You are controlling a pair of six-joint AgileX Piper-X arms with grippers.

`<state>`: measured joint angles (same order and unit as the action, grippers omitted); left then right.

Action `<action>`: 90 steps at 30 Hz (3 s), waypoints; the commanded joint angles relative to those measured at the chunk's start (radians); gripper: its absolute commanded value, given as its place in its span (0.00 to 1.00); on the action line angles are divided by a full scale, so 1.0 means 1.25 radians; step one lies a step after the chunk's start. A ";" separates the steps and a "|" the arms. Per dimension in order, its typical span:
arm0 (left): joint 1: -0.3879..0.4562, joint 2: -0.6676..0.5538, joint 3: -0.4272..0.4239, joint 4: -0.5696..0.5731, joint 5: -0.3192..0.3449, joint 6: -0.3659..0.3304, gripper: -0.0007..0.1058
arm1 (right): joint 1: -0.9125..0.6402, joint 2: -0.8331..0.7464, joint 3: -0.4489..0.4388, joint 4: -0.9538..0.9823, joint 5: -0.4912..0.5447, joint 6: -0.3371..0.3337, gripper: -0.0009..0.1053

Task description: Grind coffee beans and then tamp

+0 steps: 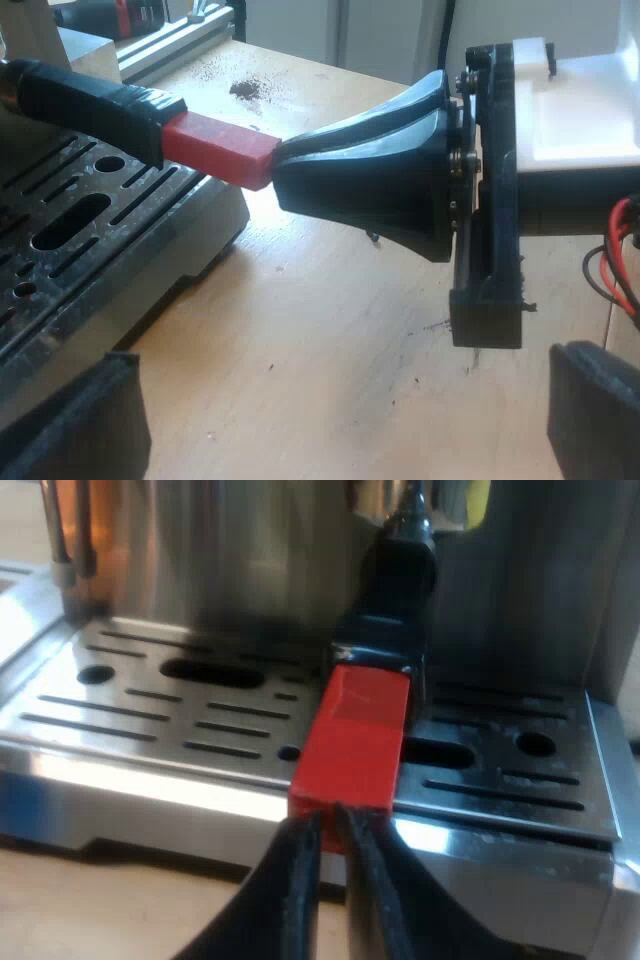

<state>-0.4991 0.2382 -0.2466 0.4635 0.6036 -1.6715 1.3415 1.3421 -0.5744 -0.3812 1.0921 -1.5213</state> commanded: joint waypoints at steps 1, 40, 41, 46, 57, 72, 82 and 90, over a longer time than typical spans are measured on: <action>-0.004 0.003 -0.001 -0.016 0.005 -0.010 0.78 | 0.010 -0.005 -0.013 -0.033 0.038 -0.010 0.12; -0.004 0.003 -0.001 -0.025 0.005 -0.010 0.78 | -0.038 -0.174 -0.269 0.783 -0.205 0.352 0.63; -0.004 0.003 -0.001 -0.025 0.005 -0.010 0.78 | -0.062 -0.174 -0.285 0.823 -0.245 0.373 0.63; -0.004 0.003 -0.001 -0.035 0.005 -0.010 0.78 | -0.139 -0.172 -0.332 0.889 -0.354 0.375 0.63; -0.004 0.003 -0.001 -0.035 0.005 -0.010 0.78 | -0.206 -0.105 -0.381 0.859 -0.508 0.354 0.63; -0.004 0.003 -0.001 -0.035 0.005 -0.010 0.78 | -0.272 0.017 -0.351 0.729 -0.548 0.354 0.63; -0.004 0.003 -0.001 -0.035 0.005 -0.010 0.78 | -0.275 0.017 -0.289 0.631 -0.548 0.249 0.63; -0.004 0.003 -0.001 -0.035 0.005 -0.010 0.78 | -0.275 0.017 -0.289 0.575 -0.539 0.209 0.63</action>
<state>-0.4991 0.2382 -0.2466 0.4371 0.6036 -1.6715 1.0012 1.3626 -0.9347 0.3411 0.4115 -1.2420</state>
